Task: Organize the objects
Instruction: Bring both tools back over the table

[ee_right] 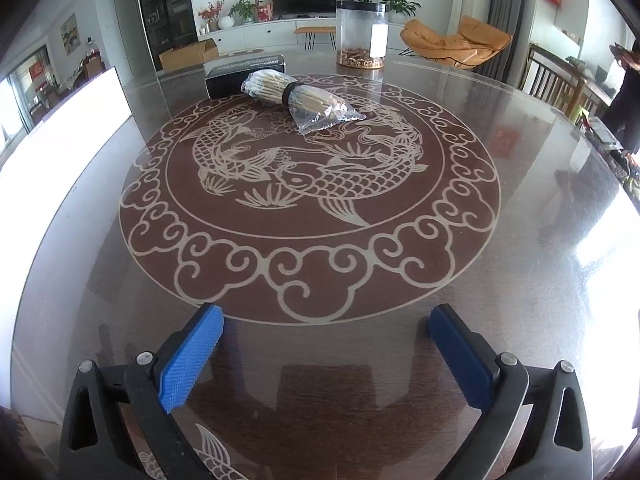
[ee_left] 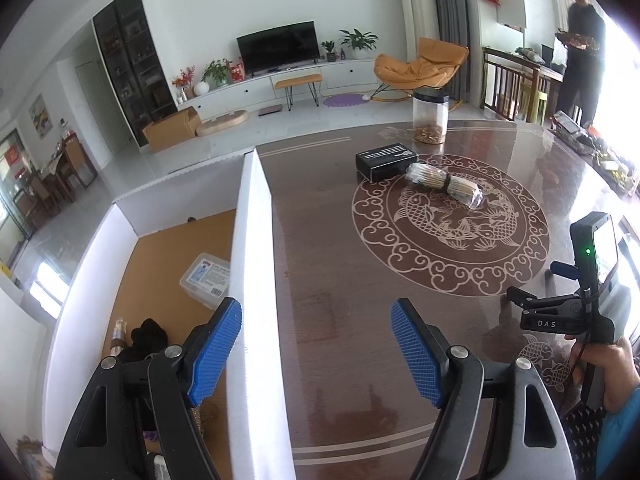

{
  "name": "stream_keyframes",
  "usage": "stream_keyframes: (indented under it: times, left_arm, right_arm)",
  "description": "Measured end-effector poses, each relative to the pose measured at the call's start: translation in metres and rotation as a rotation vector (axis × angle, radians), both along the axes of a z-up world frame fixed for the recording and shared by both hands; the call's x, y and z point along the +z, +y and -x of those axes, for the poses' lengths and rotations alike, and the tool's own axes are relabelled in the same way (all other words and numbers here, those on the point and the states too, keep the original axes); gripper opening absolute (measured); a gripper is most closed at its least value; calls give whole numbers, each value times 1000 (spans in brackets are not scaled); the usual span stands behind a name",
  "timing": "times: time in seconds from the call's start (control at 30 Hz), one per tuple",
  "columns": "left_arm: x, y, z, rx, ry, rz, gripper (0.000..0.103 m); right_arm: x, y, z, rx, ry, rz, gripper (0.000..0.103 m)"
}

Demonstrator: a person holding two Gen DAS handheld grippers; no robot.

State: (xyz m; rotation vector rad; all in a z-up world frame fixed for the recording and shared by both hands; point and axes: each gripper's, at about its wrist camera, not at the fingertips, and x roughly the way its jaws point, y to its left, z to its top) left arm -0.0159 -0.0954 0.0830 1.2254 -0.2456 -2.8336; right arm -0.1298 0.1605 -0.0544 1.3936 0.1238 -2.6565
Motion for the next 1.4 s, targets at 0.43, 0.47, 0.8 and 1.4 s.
stream_keyframes:
  times: [0.43, 0.47, 0.8, 1.4]
  left_arm:
    - [-9, 39, 8, -53, -22, 46, 76]
    - [-11, 41, 8, -58, -25, 49, 76]
    - [-41, 66, 19, -84, -78, 95, 76]
    - [-128, 69, 82, -55, -253, -136, 77]
  right_arm:
    - [-1, 0, 0, -1, 4, 0, 103]
    - [-1, 0, 0, -1, 4, 0, 103]
    - [-1, 0, 0, -1, 4, 0, 103]
    - [-1, 0, 0, -2, 5, 0, 103]
